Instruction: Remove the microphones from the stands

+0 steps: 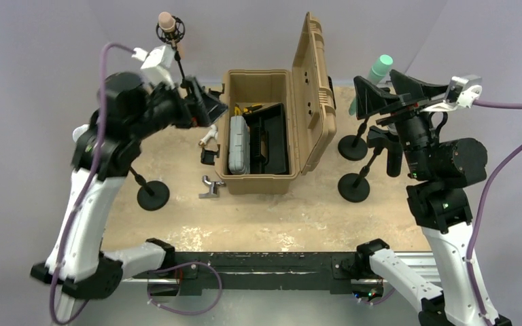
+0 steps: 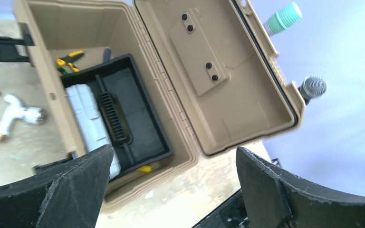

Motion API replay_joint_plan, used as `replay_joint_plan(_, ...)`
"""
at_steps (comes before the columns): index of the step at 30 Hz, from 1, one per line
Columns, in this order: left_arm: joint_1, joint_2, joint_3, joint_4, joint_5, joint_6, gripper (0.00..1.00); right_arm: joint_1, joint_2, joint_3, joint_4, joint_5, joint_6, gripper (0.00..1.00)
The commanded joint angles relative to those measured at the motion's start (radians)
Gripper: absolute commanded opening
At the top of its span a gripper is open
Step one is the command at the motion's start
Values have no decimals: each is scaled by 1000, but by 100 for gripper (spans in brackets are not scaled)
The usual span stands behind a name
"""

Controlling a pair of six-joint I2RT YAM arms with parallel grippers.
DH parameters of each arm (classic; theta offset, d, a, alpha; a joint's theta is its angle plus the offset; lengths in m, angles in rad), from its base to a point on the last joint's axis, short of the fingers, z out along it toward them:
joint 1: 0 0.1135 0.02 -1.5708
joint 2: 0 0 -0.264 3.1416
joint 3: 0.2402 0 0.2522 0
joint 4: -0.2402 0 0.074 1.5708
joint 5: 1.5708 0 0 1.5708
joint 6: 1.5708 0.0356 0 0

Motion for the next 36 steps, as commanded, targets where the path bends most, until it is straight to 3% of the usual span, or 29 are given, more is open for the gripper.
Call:
replay_joint_plan(1,-1,-215,-98,-91,-83,154,100,-3,62,64,71,-130,2,97)
replay_joint_plan(6,0,-458,-186,-81,-166,177,100,-2,95,84,96,-191,22,96)
replay_joint_plan(15,0,-634,-141,-192,-533,250,100,-2,205,160,84,-306,49,99)
replay_joint_plan(21,-1,-766,-173,-139,-744,309,100,2,242,186,136,-386,98,99)
replay_joint_plan(30,-1,-700,-245,-170,-1107,361,100,82,291,234,119,-375,91,99)
replay_joint_plan(36,-1,-676,-428,21,-1198,383,100,148,304,237,104,-349,88,99)
